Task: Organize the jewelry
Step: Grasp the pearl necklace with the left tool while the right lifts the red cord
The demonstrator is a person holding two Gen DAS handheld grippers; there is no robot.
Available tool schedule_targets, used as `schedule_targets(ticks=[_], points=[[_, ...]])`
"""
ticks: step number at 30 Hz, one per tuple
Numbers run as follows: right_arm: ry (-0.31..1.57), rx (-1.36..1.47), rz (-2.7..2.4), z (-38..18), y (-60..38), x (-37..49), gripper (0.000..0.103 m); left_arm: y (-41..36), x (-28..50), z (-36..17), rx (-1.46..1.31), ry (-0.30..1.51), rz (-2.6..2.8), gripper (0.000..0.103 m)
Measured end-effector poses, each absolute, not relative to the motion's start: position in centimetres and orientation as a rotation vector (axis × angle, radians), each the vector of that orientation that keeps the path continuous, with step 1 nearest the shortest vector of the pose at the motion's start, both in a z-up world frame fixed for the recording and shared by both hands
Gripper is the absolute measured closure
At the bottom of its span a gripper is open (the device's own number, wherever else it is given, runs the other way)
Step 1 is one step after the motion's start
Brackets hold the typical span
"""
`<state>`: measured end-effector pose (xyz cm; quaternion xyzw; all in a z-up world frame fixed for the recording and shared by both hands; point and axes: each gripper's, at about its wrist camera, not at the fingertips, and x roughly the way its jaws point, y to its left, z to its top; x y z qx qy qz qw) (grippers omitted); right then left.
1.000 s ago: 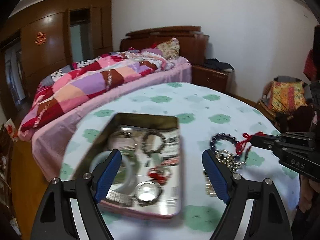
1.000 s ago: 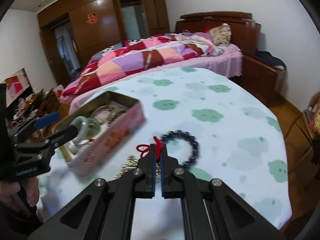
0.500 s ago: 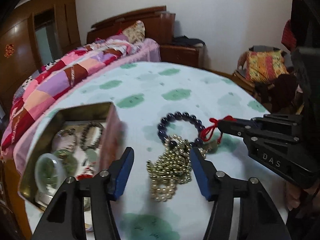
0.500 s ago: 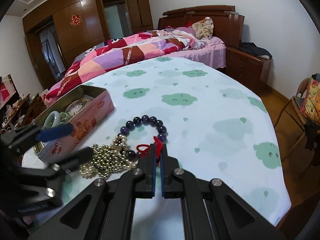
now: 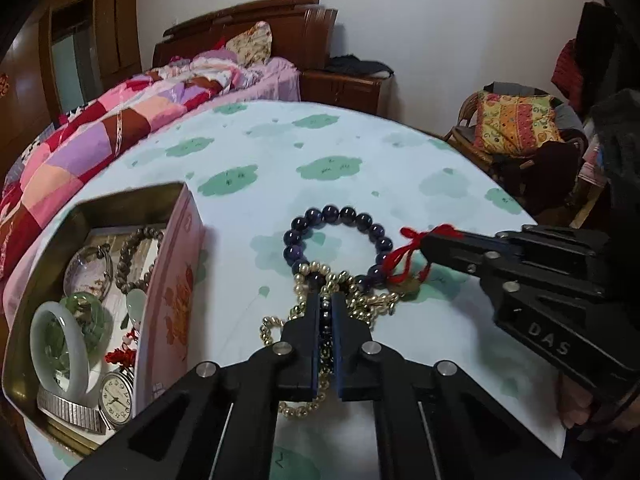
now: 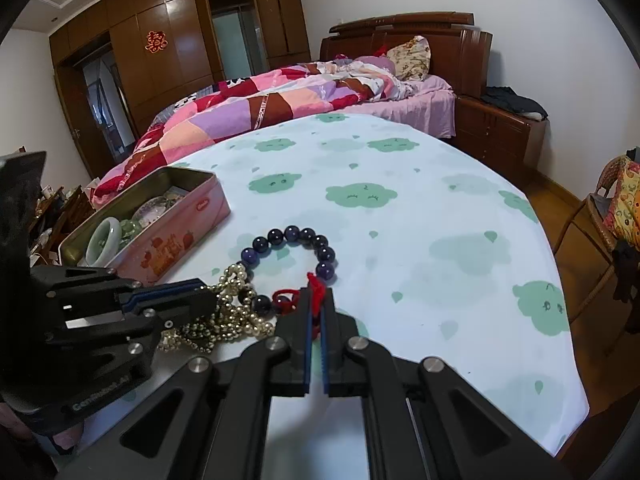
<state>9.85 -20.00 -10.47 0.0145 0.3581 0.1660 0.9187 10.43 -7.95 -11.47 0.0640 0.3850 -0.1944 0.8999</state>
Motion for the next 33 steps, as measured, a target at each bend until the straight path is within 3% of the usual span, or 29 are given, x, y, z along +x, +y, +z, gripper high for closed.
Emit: schedule_targets(ticks=[33], points=[[0.660,0.064,0.357,-8.2,-21.1,9.1,0.098,-4.4,7.1,-0.9,0.035,0.511,-0.401,0.099]])
